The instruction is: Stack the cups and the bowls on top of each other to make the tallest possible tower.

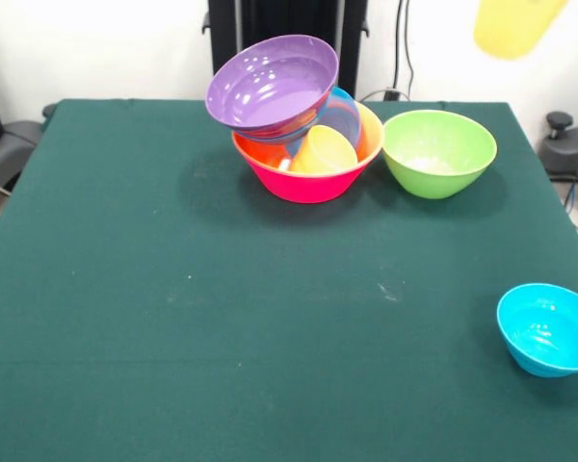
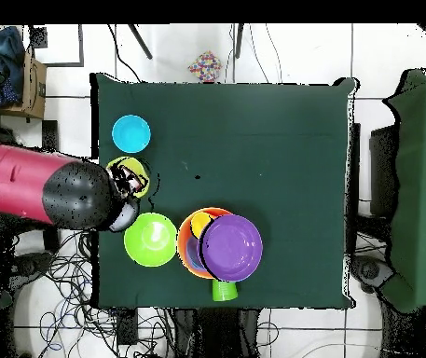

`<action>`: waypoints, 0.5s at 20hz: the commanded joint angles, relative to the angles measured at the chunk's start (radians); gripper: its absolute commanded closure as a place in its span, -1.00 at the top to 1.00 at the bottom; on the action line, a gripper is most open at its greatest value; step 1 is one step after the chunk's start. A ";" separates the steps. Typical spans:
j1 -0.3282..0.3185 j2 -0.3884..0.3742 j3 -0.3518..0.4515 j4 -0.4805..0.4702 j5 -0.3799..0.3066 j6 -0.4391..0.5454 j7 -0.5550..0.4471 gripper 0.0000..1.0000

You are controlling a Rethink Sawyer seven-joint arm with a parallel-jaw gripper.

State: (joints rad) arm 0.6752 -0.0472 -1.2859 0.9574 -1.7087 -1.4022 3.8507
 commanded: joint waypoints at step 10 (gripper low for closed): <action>-0.009 -0.118 0.164 0.248 -0.125 -0.011 -0.537 -1.00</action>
State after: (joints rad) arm 0.6743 -0.1553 -1.2857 1.1111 -1.8113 -1.4024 3.5572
